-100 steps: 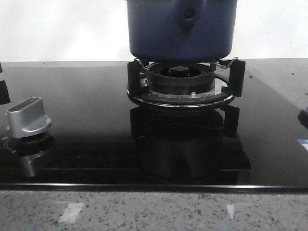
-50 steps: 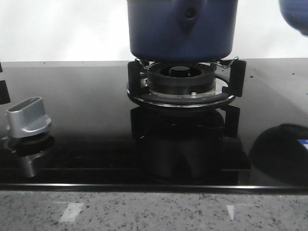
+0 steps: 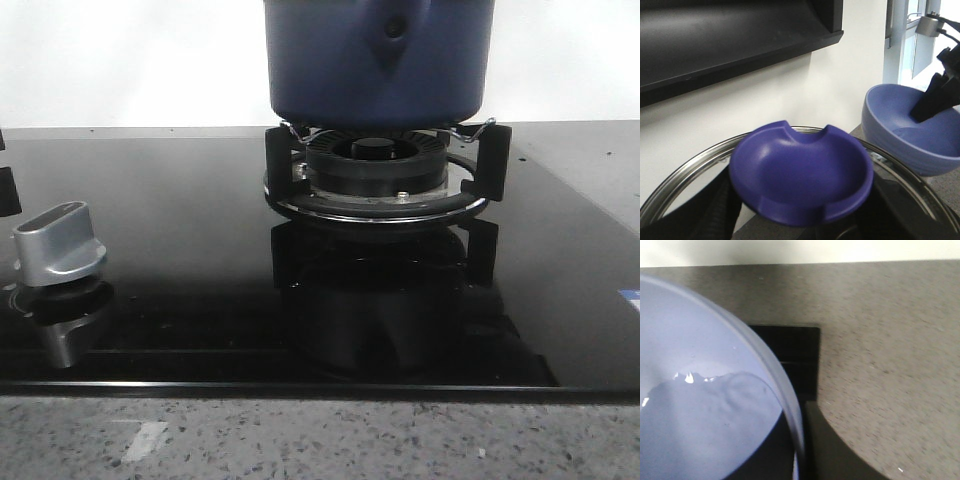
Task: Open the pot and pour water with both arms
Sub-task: 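Tilt the blue bowl with the right gripper, pouring water into the pot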
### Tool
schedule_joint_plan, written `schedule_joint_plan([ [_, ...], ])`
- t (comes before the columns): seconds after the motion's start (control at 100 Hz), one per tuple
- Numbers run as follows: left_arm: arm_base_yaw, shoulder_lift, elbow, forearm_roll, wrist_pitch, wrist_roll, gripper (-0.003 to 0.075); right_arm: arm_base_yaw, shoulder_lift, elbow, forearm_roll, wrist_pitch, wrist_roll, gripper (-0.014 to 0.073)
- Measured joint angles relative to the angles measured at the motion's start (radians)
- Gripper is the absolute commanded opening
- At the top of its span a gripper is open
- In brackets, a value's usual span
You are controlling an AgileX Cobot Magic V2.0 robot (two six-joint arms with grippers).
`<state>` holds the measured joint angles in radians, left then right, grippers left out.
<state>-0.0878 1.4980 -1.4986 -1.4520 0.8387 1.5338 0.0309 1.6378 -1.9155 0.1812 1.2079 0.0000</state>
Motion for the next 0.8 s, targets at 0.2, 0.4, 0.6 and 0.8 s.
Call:
schedule_joint_plan([
  [0.2, 0.000, 0.000, 0.000, 0.002, -0.031, 0.000, 0.0221, 0.094, 0.045, 0.000, 0.006, -0.091, 0.000, -0.0054],
  [0.4, 0.000, 0.000, 0.000, 0.002, -0.044, 0.000, 0.0221, 0.160, 0.082, 0.000, -0.016, -0.197, 0.000, -0.0054],
  [0.6, 0.001, 0.000, 0.000, 0.002, -0.052, 0.000, 0.0221, 0.204, 0.099, 0.016, -0.087, -0.331, -0.008, -0.0045],
  [0.8, 0.001, 0.000, 0.000, -0.016, -0.057, 0.000, 0.0221, 0.248, 0.085, 0.114, -0.152, -0.502, -0.008, -0.0045],
])
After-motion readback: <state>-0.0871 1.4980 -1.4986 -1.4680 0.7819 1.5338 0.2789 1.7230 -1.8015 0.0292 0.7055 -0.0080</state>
